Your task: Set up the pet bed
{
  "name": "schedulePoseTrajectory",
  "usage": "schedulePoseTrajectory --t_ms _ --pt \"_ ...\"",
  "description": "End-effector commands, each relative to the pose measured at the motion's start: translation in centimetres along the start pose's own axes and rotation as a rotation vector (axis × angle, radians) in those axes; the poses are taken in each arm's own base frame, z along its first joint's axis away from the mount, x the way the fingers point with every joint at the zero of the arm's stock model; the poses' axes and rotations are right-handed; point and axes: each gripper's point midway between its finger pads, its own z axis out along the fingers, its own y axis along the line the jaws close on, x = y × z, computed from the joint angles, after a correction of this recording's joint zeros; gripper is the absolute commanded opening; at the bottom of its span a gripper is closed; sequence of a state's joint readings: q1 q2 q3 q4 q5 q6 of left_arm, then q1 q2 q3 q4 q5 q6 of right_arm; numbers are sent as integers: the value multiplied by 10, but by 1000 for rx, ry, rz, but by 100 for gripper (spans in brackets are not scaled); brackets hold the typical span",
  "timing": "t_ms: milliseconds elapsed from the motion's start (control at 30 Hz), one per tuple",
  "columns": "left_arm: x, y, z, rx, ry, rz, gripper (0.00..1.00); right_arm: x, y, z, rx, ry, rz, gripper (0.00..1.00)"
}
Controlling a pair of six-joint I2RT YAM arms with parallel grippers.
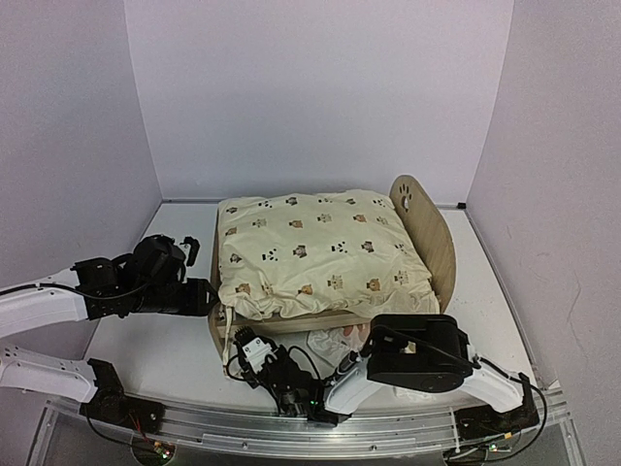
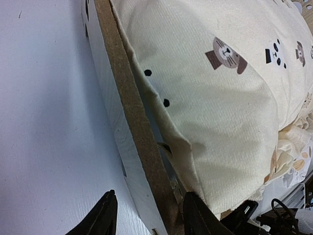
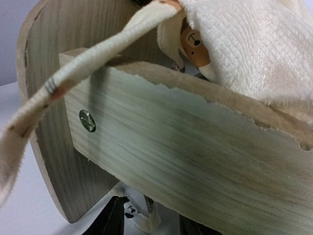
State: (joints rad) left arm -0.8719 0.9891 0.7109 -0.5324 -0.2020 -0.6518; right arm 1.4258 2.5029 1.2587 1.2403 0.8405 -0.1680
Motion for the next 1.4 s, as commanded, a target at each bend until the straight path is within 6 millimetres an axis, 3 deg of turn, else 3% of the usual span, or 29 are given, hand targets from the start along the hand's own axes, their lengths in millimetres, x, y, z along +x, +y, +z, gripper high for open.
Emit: schedulePoseTrajectory --t_ms 0,200,433,633,800,867,1133,1233,1367 --pt "-1 -1 -2 9 -9 19 47 -3 -2 8 62 -22 8 38" --pt "-2 -1 -3 6 -11 22 47 6 3 12 58 -7 -6 29" --pt "-1 1 3 -11 -8 31 45 -4 2 -1 12 -3 -4 1" --pt "-3 7 17 -64 -22 32 32 -24 35 -45 -238 23 -41 0" --pt "-11 8 24 -95 -54 28 5 -26 55 -80 -440 96 14 0" --pt "-16 8 26 -110 -69 25 0 -31 58 -90 -492 109 43 0" --pt "-43 13 30 -211 -157 22 0 -49 73 -110 -623 201 105 0" --pt "-58 11 31 -219 -200 25 0 -47 73 -109 -621 220 100 0" --pt "-79 23 43 -237 -229 14 0 -41 71 -101 -570 244 80 0"
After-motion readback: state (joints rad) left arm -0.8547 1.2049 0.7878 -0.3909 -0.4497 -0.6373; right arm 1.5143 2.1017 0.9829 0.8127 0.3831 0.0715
